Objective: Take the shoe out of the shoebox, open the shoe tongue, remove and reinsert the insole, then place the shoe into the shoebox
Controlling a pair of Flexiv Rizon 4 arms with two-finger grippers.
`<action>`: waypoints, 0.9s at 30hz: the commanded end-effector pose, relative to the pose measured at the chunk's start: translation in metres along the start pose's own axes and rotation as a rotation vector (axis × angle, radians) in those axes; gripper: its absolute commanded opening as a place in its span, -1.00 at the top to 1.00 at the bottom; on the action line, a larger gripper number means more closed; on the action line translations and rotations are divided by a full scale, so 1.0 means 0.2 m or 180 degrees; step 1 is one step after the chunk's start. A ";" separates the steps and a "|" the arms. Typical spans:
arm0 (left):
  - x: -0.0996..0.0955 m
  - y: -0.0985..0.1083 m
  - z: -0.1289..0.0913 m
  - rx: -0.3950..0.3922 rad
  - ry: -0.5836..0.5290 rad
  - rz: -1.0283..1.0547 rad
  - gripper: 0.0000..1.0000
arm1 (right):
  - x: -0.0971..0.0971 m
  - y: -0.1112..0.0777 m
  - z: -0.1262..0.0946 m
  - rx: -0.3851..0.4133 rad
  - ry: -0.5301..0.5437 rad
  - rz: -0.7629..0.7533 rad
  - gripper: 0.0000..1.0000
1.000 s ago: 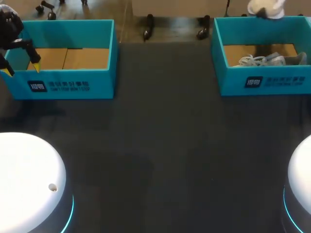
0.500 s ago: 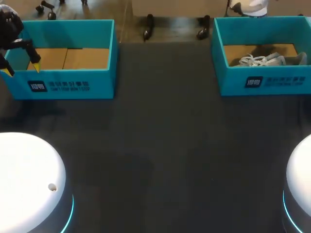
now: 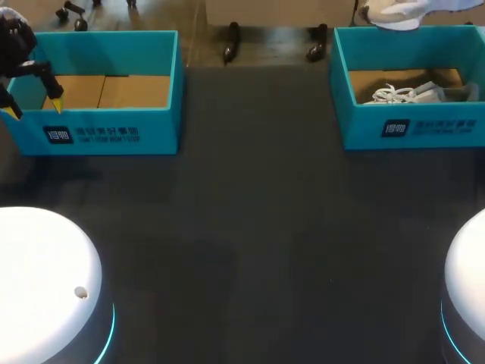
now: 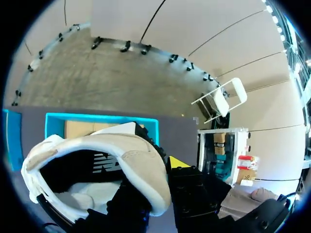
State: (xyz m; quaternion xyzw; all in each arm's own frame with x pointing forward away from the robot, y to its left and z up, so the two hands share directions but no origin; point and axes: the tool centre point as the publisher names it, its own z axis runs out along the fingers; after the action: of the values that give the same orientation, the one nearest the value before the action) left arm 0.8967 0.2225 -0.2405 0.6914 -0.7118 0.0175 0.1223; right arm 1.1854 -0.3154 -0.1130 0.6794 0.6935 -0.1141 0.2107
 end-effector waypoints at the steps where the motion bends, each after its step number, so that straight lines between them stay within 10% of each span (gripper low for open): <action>1: 0.00 0.00 0.00 -0.0007 -0.0009 0.0000 -1.00 | 0.01 -0.01 -0.02 0.0002 -0.0025 0.0004 1.00; 13: 0.00 0.00 0.00 -0.0007 -0.0009 0.0000 -1.00 | 0.04 -0.01 0.00 0.0006 -0.0030 0.0025 1.00; 27: 0.00 0.00 0.00 -0.0007 -0.0009 0.0000 -1.00 | 0.10 -0.23 0.15 -0.0099 -0.0008 0.0276 1.00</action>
State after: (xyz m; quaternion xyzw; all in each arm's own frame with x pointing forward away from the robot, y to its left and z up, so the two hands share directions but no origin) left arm 0.8968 0.2226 -0.2405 0.6914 -0.7118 0.0175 0.1222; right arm 1.1611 -0.3146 -0.1456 0.7112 0.6625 -0.1138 0.2057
